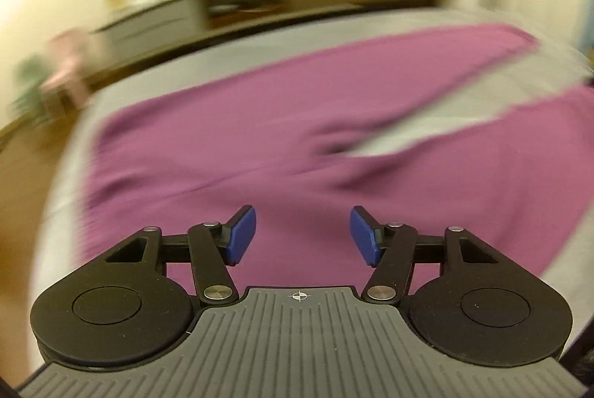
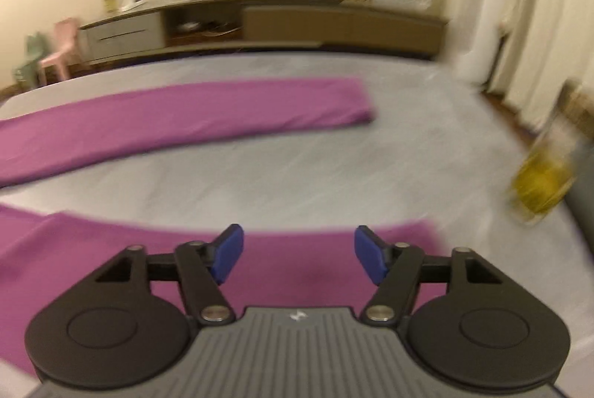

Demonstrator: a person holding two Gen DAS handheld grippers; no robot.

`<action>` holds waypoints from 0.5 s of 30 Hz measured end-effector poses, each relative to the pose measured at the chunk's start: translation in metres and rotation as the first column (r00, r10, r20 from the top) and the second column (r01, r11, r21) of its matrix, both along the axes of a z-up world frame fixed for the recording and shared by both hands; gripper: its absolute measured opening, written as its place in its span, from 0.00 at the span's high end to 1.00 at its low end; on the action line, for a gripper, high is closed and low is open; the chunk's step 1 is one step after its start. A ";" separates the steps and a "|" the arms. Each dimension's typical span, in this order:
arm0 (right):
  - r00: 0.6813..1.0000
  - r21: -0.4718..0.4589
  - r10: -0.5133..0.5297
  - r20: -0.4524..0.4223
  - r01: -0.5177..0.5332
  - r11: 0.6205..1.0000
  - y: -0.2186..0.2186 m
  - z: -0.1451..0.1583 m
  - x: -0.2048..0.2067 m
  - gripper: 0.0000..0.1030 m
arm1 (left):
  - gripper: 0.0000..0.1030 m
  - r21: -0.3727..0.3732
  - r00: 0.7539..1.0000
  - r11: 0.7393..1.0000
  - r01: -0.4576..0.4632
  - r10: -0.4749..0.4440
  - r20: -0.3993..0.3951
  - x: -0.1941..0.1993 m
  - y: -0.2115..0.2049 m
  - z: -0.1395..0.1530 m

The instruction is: Fold clothes

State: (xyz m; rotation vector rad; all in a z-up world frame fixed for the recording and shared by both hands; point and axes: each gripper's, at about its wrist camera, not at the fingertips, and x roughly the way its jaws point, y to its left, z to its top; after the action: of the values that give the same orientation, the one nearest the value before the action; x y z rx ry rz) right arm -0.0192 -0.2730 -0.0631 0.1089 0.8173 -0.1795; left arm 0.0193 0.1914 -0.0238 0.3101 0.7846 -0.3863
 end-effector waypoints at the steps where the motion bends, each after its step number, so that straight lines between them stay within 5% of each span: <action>1: 1.000 0.002 0.000 -0.020 0.000 1.000 0.001 -0.006 0.000 0.35 | 0.51 0.029 1.000 0.999 0.022 -0.022 0.004 0.008 -0.018 -0.010; 4: 0.996 -0.005 -0.017 -0.086 0.016 1.000 -0.002 -0.017 0.001 0.35 | 0.56 0.077 1.000 0.997 0.006 -0.004 -0.020 0.038 -0.046 -0.038; 7: 0.993 0.011 -0.013 -0.118 0.014 1.000 -0.004 -0.027 0.007 0.34 | 0.50 0.069 0.996 0.994 -0.085 0.083 0.019 0.061 -0.044 -0.048; 10: 0.996 -0.003 0.021 -0.084 -0.021 1.000 -0.005 -0.034 0.025 0.33 | 0.50 0.022 0.982 0.982 -0.190 0.190 -0.002 0.082 -0.032 -0.048; 15: 0.997 -0.068 0.075 0.016 -0.074 0.995 -0.009 -0.043 0.063 0.29 | 0.50 0.044 0.946 0.945 -0.324 0.324 0.024 0.099 -0.030 -0.048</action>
State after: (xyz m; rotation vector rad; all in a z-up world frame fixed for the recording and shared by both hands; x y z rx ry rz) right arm 0.0434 -0.2820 -0.1066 0.0164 0.7949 -0.1356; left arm 0.1185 0.1617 -0.0713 0.2222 0.8136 -0.0549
